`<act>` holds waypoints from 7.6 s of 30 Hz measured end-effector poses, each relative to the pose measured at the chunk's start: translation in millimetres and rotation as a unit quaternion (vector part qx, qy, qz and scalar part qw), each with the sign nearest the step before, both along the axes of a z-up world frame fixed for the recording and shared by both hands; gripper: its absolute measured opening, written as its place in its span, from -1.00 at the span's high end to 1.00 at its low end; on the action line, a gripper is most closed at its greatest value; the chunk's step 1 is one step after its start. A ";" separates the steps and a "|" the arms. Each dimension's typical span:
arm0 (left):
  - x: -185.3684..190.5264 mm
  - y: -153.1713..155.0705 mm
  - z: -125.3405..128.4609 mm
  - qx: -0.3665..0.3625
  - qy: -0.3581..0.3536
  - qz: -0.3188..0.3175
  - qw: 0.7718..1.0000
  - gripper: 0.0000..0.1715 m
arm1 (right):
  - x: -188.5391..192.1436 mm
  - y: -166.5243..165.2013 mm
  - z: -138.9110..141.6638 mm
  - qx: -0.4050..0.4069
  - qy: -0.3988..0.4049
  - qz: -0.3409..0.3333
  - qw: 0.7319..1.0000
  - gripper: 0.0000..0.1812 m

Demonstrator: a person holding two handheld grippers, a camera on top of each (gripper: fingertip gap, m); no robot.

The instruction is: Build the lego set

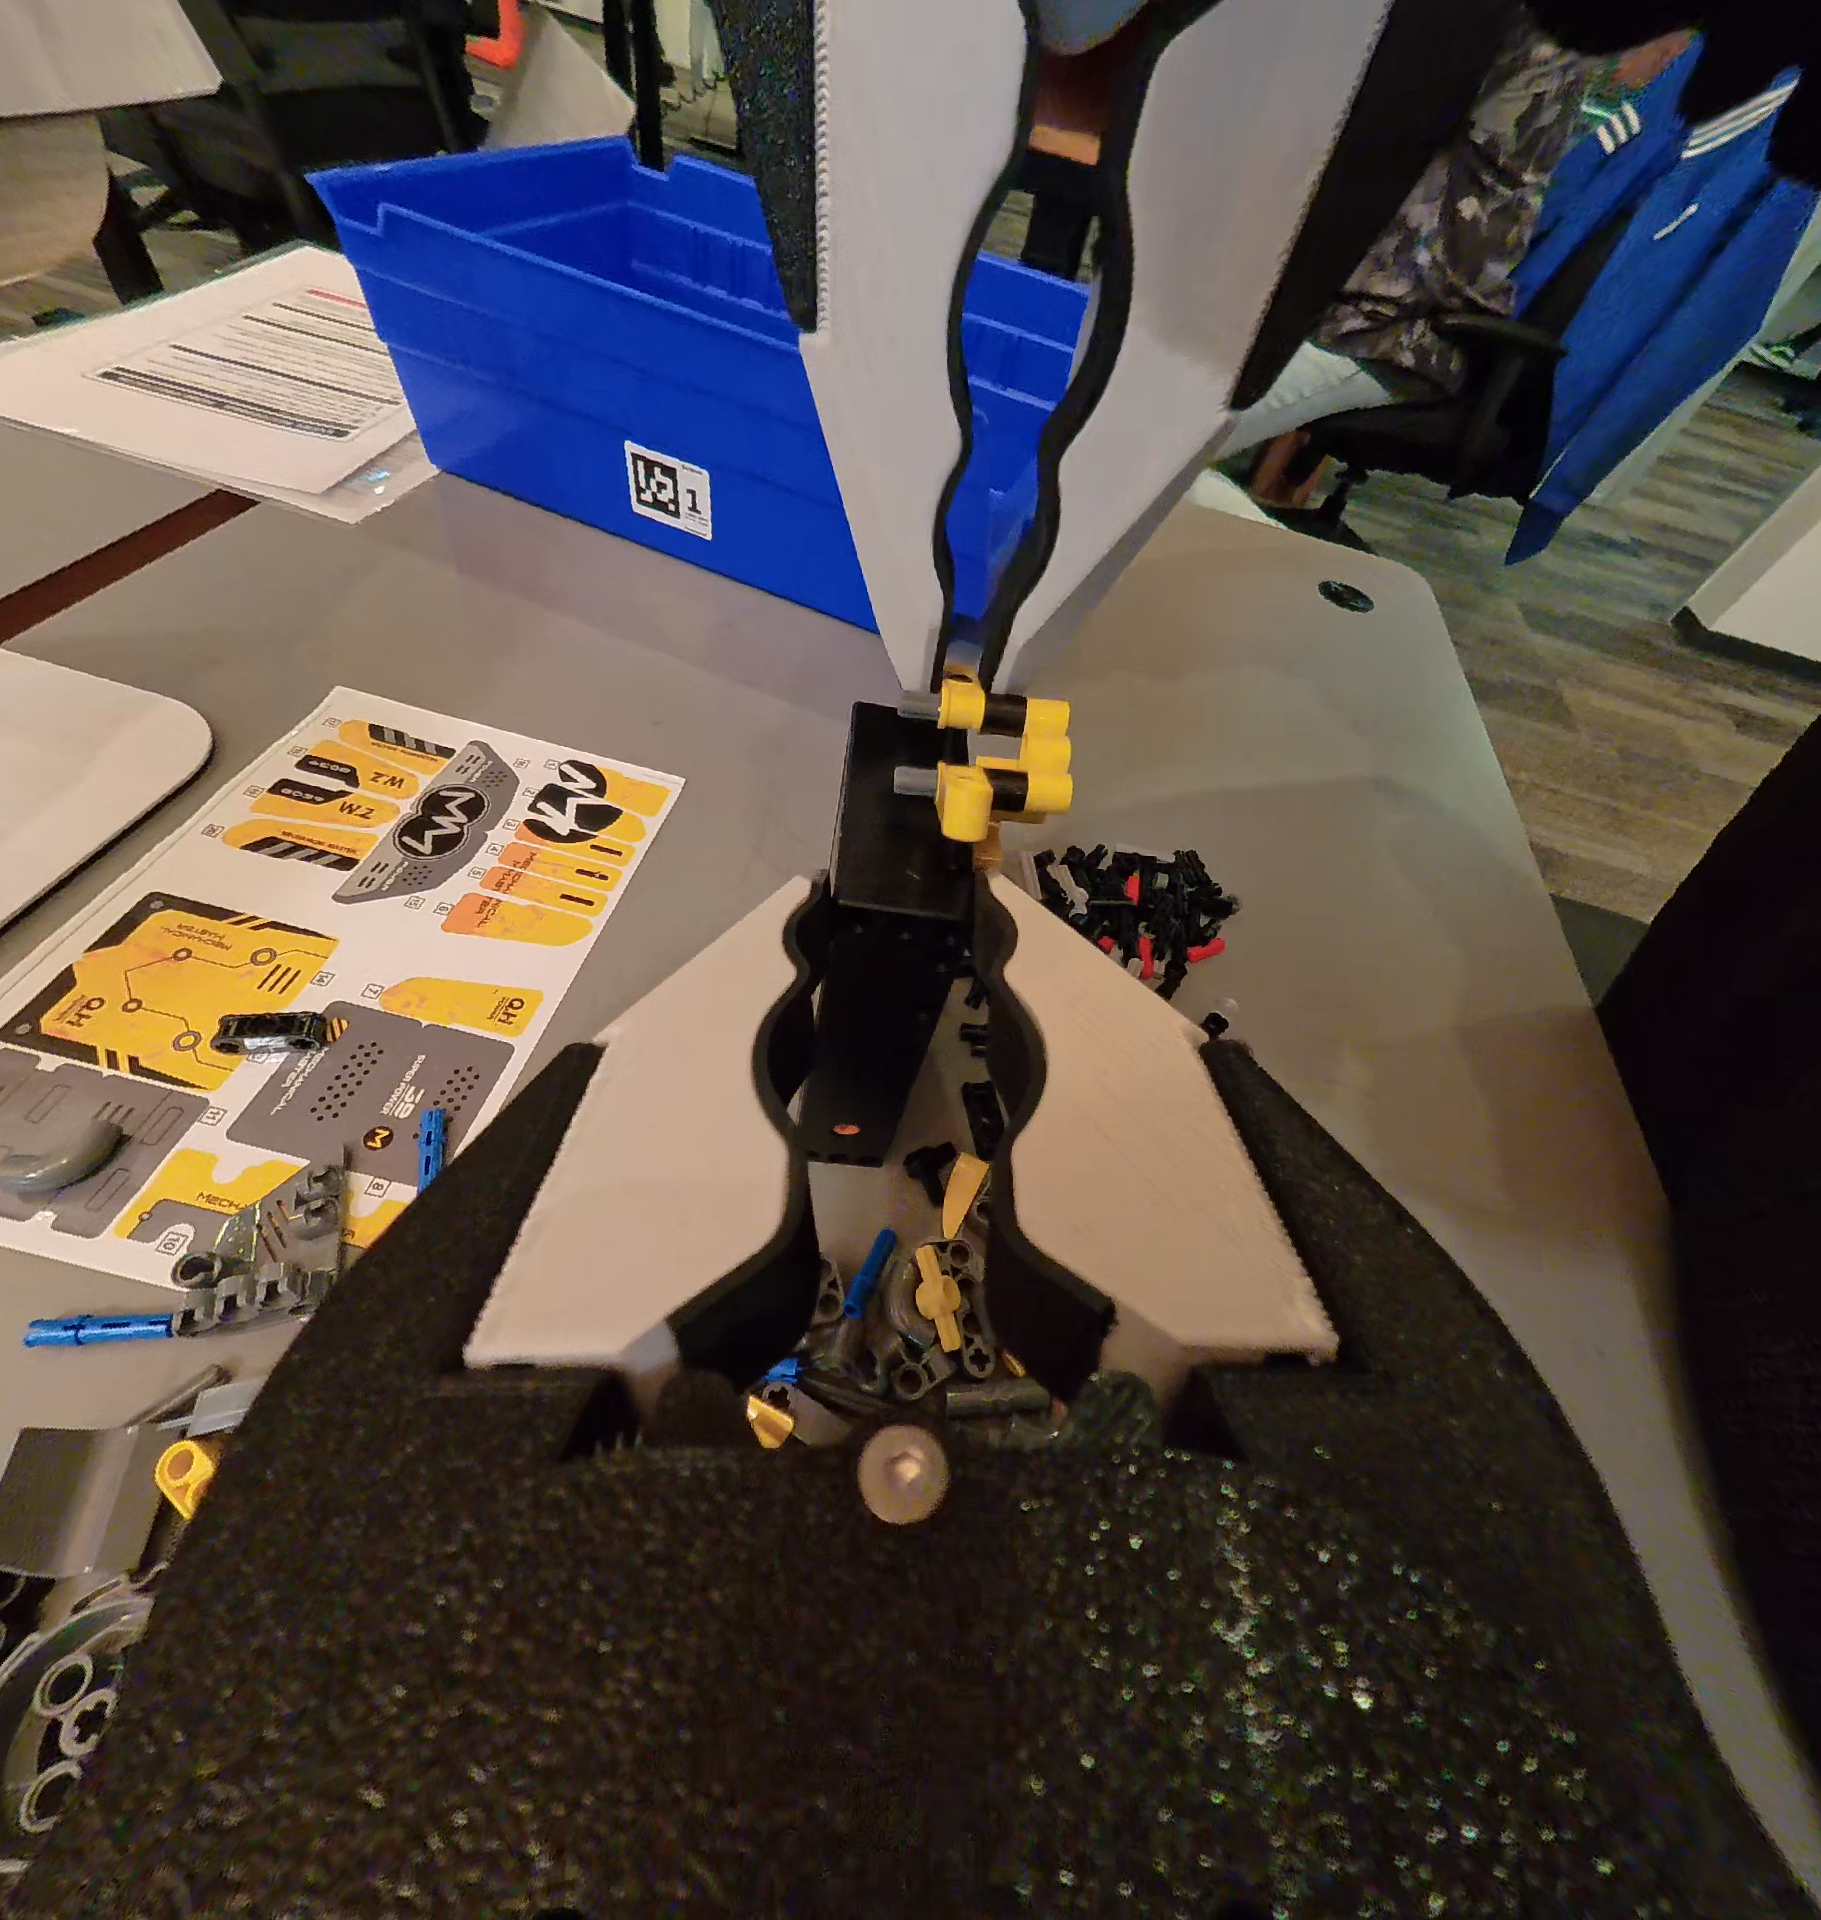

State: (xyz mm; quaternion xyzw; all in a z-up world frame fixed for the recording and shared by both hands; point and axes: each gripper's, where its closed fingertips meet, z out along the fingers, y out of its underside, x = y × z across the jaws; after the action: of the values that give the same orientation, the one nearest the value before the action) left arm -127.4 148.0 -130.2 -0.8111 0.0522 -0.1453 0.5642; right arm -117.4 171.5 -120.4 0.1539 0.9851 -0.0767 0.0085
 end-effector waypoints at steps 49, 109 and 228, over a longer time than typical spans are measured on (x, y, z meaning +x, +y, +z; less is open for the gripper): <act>-0.9 0.7 0.3 0.004 0.000 0.011 1.000 0.70 | 1.1 -2.6 -1.3 0.084 0.000 0.003 0.996 0.92; 8.8 -6.3 19.2 -0.079 0.061 0.029 0.995 0.90 | 1.1 -7.0 1.0 -0.166 0.059 0.009 0.984 0.92; -1.7 -13.6 31.5 -0.020 0.010 0.045 0.999 0.92 | -11.4 -16.2 13.9 -0.463 0.189 -0.110 0.859 0.90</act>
State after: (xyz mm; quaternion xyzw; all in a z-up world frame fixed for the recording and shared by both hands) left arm -129.1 134.4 -98.7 -0.8254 0.0188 -0.1128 0.5529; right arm -128.8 155.2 -106.5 0.2217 0.7955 -0.5518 -0.1165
